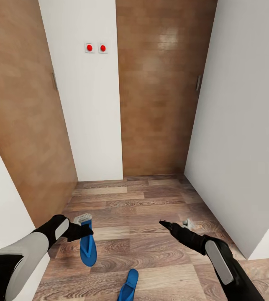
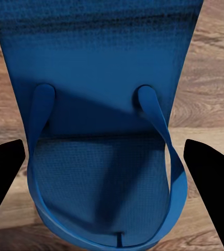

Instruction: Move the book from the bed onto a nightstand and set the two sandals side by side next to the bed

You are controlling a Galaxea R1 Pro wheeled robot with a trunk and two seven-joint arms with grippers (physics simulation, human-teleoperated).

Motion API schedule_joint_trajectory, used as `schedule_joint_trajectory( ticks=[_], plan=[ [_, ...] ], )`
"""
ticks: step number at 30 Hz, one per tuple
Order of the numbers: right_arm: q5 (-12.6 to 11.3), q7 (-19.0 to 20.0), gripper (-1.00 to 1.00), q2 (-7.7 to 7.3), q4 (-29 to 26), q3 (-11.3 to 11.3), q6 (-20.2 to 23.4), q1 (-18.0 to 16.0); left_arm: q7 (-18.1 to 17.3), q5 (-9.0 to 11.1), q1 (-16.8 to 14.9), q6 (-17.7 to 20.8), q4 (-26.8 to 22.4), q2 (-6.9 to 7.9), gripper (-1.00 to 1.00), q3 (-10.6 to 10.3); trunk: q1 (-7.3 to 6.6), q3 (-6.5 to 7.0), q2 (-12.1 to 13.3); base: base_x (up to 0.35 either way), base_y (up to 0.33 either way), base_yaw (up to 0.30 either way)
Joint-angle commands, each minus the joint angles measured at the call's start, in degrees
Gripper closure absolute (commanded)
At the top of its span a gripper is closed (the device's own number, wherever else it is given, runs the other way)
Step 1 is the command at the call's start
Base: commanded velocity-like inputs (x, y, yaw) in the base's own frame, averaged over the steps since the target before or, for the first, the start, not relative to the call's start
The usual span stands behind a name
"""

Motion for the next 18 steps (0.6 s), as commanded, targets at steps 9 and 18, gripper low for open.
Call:
schedule_joint_trajectory(
  ticks=[9,18],
  plan=[
    [-0.32,-30.57,-1.0,5.71,0.35,-0.03,0.4,-3.24,0.42,0.38,-0.02,0.55,-0.4,0.18,1.0,0.13,-0.01,-0.06,-0.03,0.0,0.0,0.0],
    [-0.34,-37.4,-1.0,8.71,2.41,-0.03,0.71,-5.46,0.7,0.26,-0.05,0.52,-0.64,0.13,1.0,3.76,-0.01,-0.06,-0.03,0.0,0.0,0.0]
  ],
)
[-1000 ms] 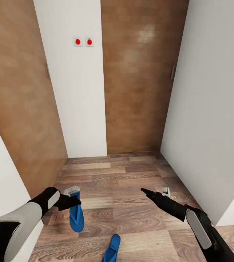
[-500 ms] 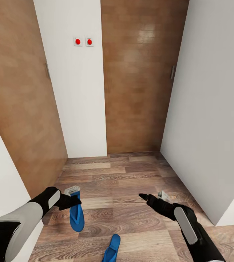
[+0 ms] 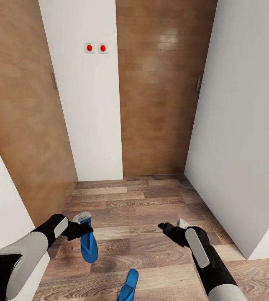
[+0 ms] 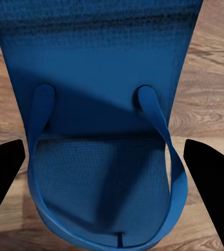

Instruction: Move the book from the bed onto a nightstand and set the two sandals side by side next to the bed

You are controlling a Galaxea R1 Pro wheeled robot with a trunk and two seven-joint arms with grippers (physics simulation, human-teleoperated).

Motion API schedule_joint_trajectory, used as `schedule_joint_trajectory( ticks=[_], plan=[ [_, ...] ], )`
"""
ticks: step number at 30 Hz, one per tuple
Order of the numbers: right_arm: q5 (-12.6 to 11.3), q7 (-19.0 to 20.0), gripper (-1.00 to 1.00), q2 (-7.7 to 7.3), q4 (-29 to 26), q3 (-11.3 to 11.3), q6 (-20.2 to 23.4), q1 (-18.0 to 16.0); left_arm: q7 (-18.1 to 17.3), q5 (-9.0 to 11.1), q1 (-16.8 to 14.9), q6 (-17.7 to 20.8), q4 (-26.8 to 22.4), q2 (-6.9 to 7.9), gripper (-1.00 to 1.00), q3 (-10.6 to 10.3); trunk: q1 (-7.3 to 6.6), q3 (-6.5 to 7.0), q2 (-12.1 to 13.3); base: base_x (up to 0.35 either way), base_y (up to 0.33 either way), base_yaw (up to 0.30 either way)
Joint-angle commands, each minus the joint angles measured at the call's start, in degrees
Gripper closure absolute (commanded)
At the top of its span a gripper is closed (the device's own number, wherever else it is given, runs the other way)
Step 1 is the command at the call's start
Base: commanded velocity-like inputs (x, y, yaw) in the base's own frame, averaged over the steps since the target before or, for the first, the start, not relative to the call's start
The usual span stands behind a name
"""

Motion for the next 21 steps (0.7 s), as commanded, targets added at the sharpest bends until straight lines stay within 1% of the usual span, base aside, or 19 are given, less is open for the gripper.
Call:
schedule_joint_trajectory(
  ticks=[1,5,9,10,13,14,15,16,18,21],
  plan=[
    [-0.6,-0.66,-1.0,0.14,0.47,-0.12,0.2,-0.48,-0.03,0.18,-0.02,0.36,-0.06,0.01,1.0,0.21,-0.01,-0.06,-0.03,0.0,0.0,0.0],
    [-0.64,-1.01,-1.0,0.69,3.69,-0.12,0.17,-2.57,-0.05,0.2,0.02,0.44,-0.09,-0.02,1.0,0.76,-0.01,-0.06,-0.03,0.0,0.0,0.0],
    [-0.64,-1.14,-1.0,2.07,10.56,0.27,0.67,-6.05,-0.07,0.25,0.03,0.53,-0.12,-0.09,1.0,0.94,-0.01,-0.06,-0.03,0.0,0.0,0.0],
    [-0.67,-1.14,-1.0,2.72,15.0,0.59,1.41,-8.89,-0.07,0.27,0.04,0.56,-0.12,-0.13,1.0,0.95,-0.01,-0.06,-0.03,0.0,0.0,0.0],
    [-0.77,-1.07,-1.0,3.72,22.91,0.85,2.51,-14.01,-0.07,0.3,0.02,0.6,-0.12,-0.23,1.0,0.98,-0.01,-0.06,-0.03,0.0,0.0,0.0],
    [-0.87,-0.87,-1.0,4.38,28.17,0.94,2.94,-17.37,-0.1,0.32,0.01,0.65,-0.13,-0.27,1.0,0.99,-0.01,-0.06,-0.03,0.0,0.0,0.0],
    [-0.92,-0.71,-1.0,4.69,30.59,0.98,3.07,-18.89,-0.11,0.34,0.02,0.68,-0.13,-0.27,1.0,1.01,-0.01,-0.06,-0.03,0.0,0.0,0.0],
    [-1.01,-0.36,-1.0,5.23,34.55,1.02,3.25,-21.49,-0.15,0.36,0.02,0.73,-0.13,-0.28,1.0,1.04,-0.01,-0.06,-0.03,0.0,0.0,0.0],
    [-1.06,-0.06,-1.0,5.59,37.12,1.06,3.37,-23.37,-0.18,0.38,0.0,0.78,-0.16,-0.27,1.0,1.06,-0.01,-0.06,-0.03,0.0,0.0,0.0],
    [-1.12,0.24,-1.0,5.59,39.76,1.08,3.42,-25.45,-0.33,0.45,0.0,0.87,-0.19,-0.19,1.0,1.08,-0.01,-0.06,-0.03,0.0,0.0,0.0]
  ],
)
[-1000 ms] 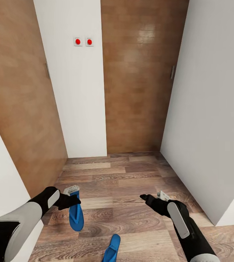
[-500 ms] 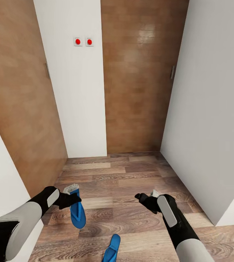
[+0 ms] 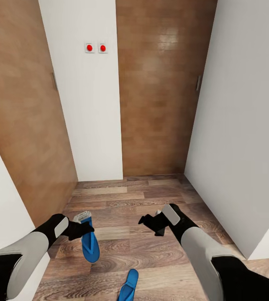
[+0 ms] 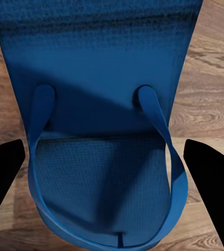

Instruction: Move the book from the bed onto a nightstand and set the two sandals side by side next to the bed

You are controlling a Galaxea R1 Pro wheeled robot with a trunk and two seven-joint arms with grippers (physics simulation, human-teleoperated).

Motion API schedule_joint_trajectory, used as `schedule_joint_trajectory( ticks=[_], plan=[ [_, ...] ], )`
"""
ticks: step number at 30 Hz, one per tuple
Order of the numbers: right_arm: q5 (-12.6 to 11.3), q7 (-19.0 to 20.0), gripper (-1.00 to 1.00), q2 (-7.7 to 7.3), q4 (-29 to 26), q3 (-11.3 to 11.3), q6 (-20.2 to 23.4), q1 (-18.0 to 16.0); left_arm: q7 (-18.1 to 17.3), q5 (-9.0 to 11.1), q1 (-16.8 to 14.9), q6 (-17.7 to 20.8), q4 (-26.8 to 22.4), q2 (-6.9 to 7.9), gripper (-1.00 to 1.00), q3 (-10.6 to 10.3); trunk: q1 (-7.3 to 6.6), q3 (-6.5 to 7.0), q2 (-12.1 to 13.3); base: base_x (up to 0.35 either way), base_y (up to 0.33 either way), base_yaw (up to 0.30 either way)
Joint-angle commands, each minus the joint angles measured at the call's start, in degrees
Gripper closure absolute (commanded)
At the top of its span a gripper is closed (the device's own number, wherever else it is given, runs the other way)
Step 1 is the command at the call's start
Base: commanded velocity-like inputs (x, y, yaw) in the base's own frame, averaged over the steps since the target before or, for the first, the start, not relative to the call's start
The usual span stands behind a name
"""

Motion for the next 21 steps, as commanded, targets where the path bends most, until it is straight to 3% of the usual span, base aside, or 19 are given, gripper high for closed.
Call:
schedule_joint_trajectory(
  ticks=[1,21],
  plan=[
    [-0.5,-0.5,-1.0,0.02,0.26,-0.05,0.13,-0.32,-0.05,0.2,-0.02,0.38,-0.07,0.03,1.0,0.12,-0.01,-0.06,-0.02,0.0,0.0,0.0],
    [-0.47,-0.13,-1.0,0.02,1.6,0.2,-2.39,-1.5,-0.28,0.23,-0.01,0.54,-0.09,0.08,1.0,0.14,-0.01,-0.06,-0.02,0.0,0.0,0.0]
  ],
)
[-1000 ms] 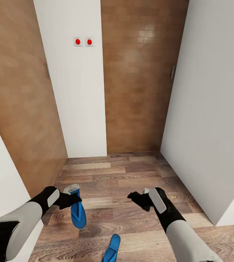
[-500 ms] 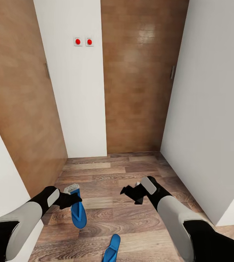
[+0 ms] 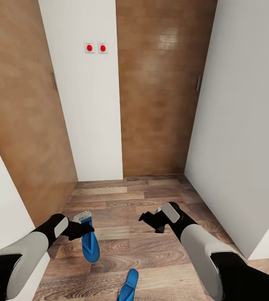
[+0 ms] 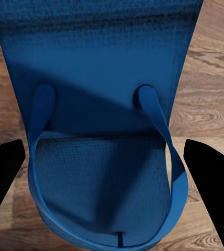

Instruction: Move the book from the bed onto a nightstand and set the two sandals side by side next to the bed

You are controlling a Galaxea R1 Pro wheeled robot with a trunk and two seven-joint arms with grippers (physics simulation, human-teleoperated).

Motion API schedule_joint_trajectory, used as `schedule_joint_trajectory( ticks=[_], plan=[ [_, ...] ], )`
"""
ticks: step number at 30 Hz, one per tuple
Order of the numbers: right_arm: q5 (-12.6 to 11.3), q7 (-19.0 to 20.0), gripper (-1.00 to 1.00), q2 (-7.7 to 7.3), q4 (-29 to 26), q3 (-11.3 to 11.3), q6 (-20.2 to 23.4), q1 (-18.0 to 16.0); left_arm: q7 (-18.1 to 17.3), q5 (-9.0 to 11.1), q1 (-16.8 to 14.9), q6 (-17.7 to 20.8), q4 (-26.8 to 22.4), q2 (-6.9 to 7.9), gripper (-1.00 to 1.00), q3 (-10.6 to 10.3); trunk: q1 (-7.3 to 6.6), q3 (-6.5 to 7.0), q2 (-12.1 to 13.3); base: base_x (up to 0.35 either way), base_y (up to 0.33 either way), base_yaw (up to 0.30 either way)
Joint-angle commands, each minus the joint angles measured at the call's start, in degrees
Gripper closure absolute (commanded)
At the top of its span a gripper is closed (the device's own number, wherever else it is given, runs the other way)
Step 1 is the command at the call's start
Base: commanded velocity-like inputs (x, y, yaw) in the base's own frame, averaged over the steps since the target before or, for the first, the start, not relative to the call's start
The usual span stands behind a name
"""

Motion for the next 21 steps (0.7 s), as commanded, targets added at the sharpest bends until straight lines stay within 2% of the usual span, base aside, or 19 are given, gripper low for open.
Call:
schedule_joint_trajectory(
  ticks=[1,10,21],
  plan=[
    [-0.53,-0.53,-1.0,0.02,-0.12,-0.02,0.19,-0.01,0.01,0.19,-0.02,0.36,-0.07,0.01,1.0,0.12,-0.01,-0.06,-0.02,0.0,0.0,0.0],
    [-0.56,-0.39,-1.0,0.02,-0.55,-0.02,0.04,-0.02,-0.07,0.19,-0.02,0.36,-0.07,0.01,1.0,0.12,-0.01,-0.06,-0.02,0.0,0.0,0.0],
    [-0.39,-0.4,-1.0,0.02,-0.4,-0.02,-0.25,-0.02,-0.08,0.19,-0.01,0.62,-0.07,0.07,1.0,0.12,0.27,-2.5,-0.17,0.0,0.0,0.0]
  ],
)
